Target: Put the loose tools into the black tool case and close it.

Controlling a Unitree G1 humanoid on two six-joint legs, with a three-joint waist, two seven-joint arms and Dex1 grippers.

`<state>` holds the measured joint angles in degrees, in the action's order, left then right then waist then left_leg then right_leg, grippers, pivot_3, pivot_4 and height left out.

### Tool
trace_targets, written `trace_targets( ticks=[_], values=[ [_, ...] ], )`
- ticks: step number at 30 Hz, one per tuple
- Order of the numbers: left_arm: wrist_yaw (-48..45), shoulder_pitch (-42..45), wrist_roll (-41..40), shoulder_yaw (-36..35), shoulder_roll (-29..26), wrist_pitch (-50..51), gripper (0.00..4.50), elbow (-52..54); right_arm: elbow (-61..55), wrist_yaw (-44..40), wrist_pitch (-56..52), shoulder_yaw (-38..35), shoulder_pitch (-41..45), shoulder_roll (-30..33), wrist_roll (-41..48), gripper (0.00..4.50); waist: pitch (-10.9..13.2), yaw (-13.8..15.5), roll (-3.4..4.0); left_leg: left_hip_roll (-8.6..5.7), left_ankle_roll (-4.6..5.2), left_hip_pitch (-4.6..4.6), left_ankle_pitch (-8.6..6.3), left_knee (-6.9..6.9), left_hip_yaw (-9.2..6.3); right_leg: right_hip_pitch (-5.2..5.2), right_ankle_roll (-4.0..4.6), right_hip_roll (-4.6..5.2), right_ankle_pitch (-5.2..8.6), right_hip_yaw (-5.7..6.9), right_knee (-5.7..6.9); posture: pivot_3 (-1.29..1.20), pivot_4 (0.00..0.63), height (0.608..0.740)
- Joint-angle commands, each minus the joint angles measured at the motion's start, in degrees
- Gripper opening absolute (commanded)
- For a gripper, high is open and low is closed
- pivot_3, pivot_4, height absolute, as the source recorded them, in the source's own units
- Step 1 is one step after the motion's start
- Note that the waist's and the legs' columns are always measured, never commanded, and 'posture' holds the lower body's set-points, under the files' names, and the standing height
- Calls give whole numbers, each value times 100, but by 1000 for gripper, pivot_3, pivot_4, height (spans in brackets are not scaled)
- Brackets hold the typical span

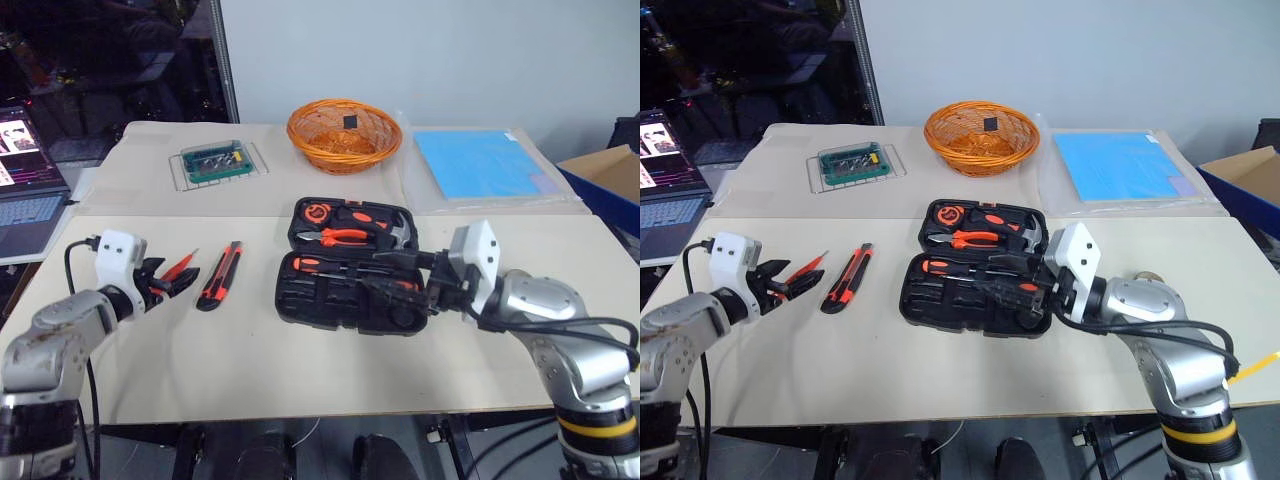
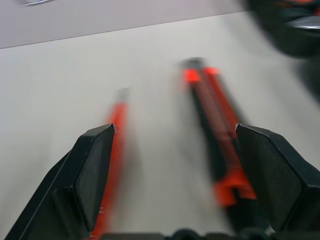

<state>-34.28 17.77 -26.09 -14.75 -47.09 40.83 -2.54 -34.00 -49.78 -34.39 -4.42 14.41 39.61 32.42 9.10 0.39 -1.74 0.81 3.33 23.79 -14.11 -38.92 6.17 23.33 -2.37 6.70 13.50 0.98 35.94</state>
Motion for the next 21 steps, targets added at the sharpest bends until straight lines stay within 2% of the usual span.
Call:
trace_targets(
  ticks=[1,2,5,6,9,14,16,19,21],
  values=[
    [-744,574,451,455,-446,-421,4097,-952,-487,70,-84,-463,-223,216,286,4234,0,17,0,0,0,0,0,0,3,4,0,0,0,1,0,0,150,740],
    [-896,746,615,643,-516,-502,4097,-1311,-532,104,-70,-473,-302,250,265,4488,0,19,0,0,1,0,-1,1,8,5,0,2,0,1,0,0,150,740],
    [-1231,1132,1040,1025,-579,-894,4097,-2209,-655,287,-63,-468,-458,287,208,4488,0,23,-1,0,5,0,-2,2,17,8,0,5,0,2,-1,0,150,740],
    [-1415,1176,1153,1158,-592,-1036,3857,-2376,-721,360,-75,-485,-523,274,228,4498,0,17,-1,0,9,1,-1,3,22,12,0,7,0,1,0,0,150,740],
    [-1750,1206,1363,1376,-574,-1337,3045,-2676,-875,454,-53,-588,-770,278,311,4500,-4,14,-4,2,37,25,12,1,33,41,0,9,0,0,7,0,150,740],
    [-2138,1111,1279,1196,-540,-1675,968,-2780,-913,529,82,-696,-1041,243,348,4500,-4,15,-4,1,47,48,16,-3,46,75,-1,22,-1,9,17,0,150,740],
    [-2400,1087,1041,968,-525,-1899,480,-2643,-920,482,206,-749,-1162,221,341,4500,-4,8,-4,1,51,48,14,-6,46,74,-2,21,-1,10,17,0,150,740],
    [-3181,1193,411,663,-640,-1707,482,-1943,-977,298,424,-926,-1437,218,414,4500,2,20,-15,1,53,55,13,-8,47,77,-3,18,-1,16,17,0,150,740],
    [-3725,1353,301,1021,-752,-1523,482,-1170,-1076,167,528,-1214,-1708,239,575,4500,3,48,-20,4,46,82,19,-25,37,83,-3,16,-1,48,17,0,150,740]
  ],
)
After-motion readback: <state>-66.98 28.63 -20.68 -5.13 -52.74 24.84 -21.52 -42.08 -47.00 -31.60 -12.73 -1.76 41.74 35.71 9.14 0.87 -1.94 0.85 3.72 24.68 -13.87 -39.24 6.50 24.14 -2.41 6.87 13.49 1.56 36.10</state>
